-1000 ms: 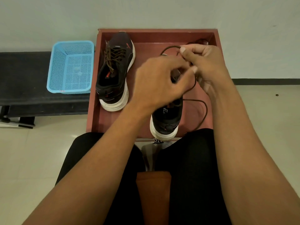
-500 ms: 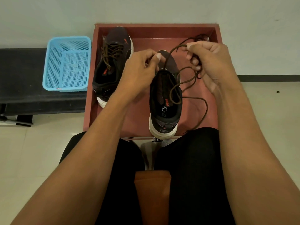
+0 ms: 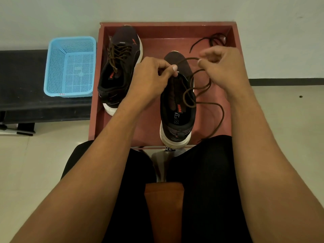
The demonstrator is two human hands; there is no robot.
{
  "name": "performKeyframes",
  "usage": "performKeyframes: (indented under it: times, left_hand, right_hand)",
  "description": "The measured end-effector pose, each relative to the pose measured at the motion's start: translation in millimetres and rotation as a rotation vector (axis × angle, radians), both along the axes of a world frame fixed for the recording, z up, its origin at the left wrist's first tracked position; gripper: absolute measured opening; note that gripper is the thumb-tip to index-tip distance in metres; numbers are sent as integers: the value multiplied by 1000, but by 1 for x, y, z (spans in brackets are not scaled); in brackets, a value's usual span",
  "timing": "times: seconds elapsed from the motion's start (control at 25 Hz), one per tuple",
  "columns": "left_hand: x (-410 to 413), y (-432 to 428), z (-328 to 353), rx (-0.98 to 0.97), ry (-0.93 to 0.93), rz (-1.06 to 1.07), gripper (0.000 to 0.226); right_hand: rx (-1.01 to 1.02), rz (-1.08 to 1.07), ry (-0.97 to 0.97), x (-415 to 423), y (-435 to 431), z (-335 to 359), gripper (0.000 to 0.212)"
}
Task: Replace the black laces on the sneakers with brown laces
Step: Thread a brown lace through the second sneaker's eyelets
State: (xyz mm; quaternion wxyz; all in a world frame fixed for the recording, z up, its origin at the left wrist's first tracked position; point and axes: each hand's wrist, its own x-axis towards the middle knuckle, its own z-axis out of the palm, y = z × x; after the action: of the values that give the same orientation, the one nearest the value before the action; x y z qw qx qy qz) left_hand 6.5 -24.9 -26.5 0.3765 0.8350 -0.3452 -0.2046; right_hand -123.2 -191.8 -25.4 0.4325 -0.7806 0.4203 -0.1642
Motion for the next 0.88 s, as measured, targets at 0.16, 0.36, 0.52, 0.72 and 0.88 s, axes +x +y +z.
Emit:
performKeyframes:
  times: [0.16,0.36,0.52,0.72,0.88]
  left_hand:
    - [-1,2,2,-19,11,26,26]
    - [2,6,4,-52,26,58,30]
    - [2,4,3,-91,83,118,36]
    - [1,0,-8,109,29,112,41]
    - [-4,-1,-10,152,-76,151,38]
  right_hand:
    - [-301,347,45,9,18,19,39]
    - [-225,480,-1,10,26,21,17]
    - [-173,361,-36,7,20,15,12]
    - [-188,255,91,10,20,6,7]
    - [-176,290,175,15,24,4,16]
